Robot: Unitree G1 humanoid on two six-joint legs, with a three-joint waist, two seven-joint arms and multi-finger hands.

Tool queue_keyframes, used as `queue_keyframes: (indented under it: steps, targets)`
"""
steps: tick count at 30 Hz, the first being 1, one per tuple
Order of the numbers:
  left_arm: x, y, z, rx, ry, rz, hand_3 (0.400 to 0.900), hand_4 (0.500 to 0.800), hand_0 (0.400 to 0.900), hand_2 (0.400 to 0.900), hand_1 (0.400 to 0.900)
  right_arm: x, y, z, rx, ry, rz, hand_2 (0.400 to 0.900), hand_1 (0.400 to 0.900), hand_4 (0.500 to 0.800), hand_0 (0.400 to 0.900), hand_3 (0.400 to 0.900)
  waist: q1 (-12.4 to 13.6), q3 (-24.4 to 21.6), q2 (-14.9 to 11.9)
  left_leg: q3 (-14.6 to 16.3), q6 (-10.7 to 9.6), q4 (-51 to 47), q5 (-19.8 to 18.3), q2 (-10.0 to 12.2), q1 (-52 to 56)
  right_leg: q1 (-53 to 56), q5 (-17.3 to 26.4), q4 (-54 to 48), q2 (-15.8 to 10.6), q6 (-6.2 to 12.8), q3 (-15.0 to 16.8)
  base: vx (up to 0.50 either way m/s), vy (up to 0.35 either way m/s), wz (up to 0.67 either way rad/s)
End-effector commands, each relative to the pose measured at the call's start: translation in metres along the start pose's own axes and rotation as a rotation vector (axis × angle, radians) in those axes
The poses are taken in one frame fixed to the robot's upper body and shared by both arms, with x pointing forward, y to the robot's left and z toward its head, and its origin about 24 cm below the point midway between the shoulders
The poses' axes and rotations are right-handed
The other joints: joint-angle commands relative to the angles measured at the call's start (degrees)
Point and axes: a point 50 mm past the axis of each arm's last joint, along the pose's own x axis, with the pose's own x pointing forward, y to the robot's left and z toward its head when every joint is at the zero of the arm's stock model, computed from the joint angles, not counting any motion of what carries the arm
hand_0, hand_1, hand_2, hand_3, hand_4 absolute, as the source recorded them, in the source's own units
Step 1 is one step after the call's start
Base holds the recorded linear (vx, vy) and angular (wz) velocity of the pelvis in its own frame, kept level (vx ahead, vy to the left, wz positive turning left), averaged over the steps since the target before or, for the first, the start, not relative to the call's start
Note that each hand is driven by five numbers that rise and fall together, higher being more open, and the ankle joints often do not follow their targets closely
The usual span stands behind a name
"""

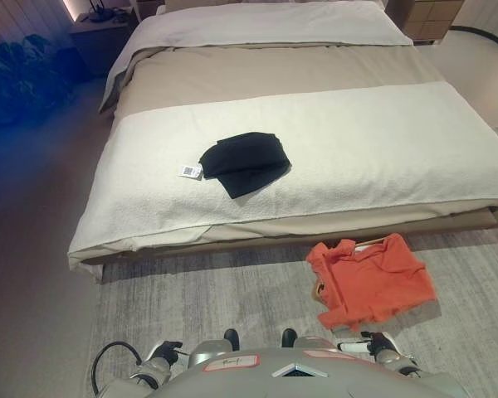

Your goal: Put the clothes on the bed into the basket.

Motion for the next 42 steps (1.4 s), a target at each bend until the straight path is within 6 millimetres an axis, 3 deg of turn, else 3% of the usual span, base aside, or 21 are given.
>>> queue_keyframes:
  steps: [1, 14, 35, 42]
  targets:
    - [0.002, 0.015, 0.013, -0.017, -0.014, 0.027, 0.900, 0.800, 0.900, 0.900, 0.900, 0.001, -0.008, 0.010, -0.040, 0.006, -0.031, 0.900, 0.900, 0.800, 0.900, 0.900, 0.71, 0.15, -2.60, -1.37, -1.46, -0.32, -1.46, -0.62, -0.99, -0.20, 0.31, 0.26, -2.36, 3.18, 0.31, 0.00, 0.000, 0.00]
    - [0.002, 0.020, 0.007, -0.023, 0.005, 0.034, 0.900, 0.800, 0.900, 0.900, 0.900, 0.002, -0.010, 0.012, -0.043, -0.003, -0.030, 0.900, 0.900, 0.800, 0.900, 0.900, 0.72, 0.43, -2.55, -1.36, -1.53, -0.32, -1.48, -0.57, -1.04, -0.32, 0.26, 0.25, -2.35, 3.08, 0.36, 0.00, 0.000, 0.00]
    - [0.001, 0.020, -0.001, -0.009, 0.045, 0.046, 0.900, 0.800, 0.900, 0.900, 0.900, 0.000, 0.006, 0.011, -0.065, -0.009, 0.006, 0.900, 0.900, 0.800, 0.900, 0.900, 0.78, 0.01, -3.36, -0.84, -1.51, -0.32, -1.87, -0.46, -0.64, -0.03, -0.37, 0.72, -2.15, 3.02, 0.73, 0.00, -0.007, -0.02]
    - [0.002, 0.037, 0.002, -0.033, 0.036, 0.087, 0.900, 0.800, 0.900, 0.900, 0.900, 0.001, 0.000, 0.021, -0.070, -0.035, -0.005, 0.900, 0.900, 0.800, 0.900, 0.900, 0.44, 2.12, -2.84, -1.26, -1.80, -0.32, -0.54, 1.57, -1.93, -5.65, -3.68, 9.09, -0.45, 1.32, 1.46, -0.03, -0.077, 0.01]
